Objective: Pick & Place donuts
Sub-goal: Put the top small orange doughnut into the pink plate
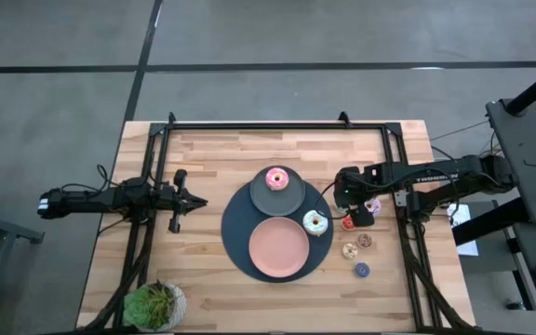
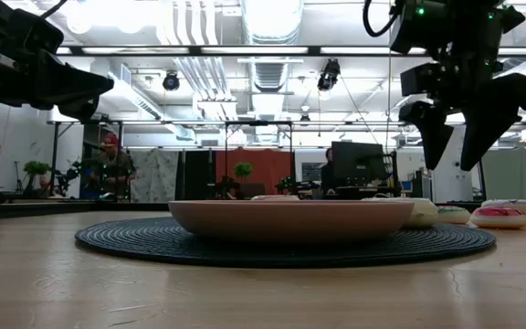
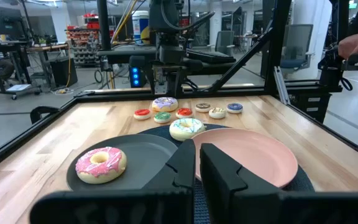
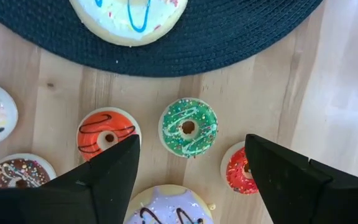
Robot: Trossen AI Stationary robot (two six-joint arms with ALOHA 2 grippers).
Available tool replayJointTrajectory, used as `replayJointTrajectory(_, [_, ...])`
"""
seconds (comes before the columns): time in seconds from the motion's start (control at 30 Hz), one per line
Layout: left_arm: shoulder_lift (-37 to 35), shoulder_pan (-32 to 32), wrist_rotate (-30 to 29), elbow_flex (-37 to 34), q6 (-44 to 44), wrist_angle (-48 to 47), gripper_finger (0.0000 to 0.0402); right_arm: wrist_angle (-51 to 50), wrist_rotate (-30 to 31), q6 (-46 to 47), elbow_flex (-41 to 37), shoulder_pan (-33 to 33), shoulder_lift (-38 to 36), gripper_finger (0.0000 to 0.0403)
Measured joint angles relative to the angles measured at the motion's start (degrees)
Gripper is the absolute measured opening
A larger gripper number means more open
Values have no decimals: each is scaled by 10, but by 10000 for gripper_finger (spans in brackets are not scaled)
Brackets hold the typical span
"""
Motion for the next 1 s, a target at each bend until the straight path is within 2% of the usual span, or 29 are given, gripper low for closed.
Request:
replayJointTrajectory(0.27, [0, 0, 0, 0, 0, 0, 0, 5, -2, -8, -8, -26, 14, 290])
replayJointTrajectory(0.7, [0, 0, 0, 0, 0, 0, 0, 5, -2, -7, -8, -139, 22, 291])
replayJointTrajectory(1.0, [0, 0, 0, 0, 0, 0, 0, 2, -29, 86, 2, -187, 72, 288])
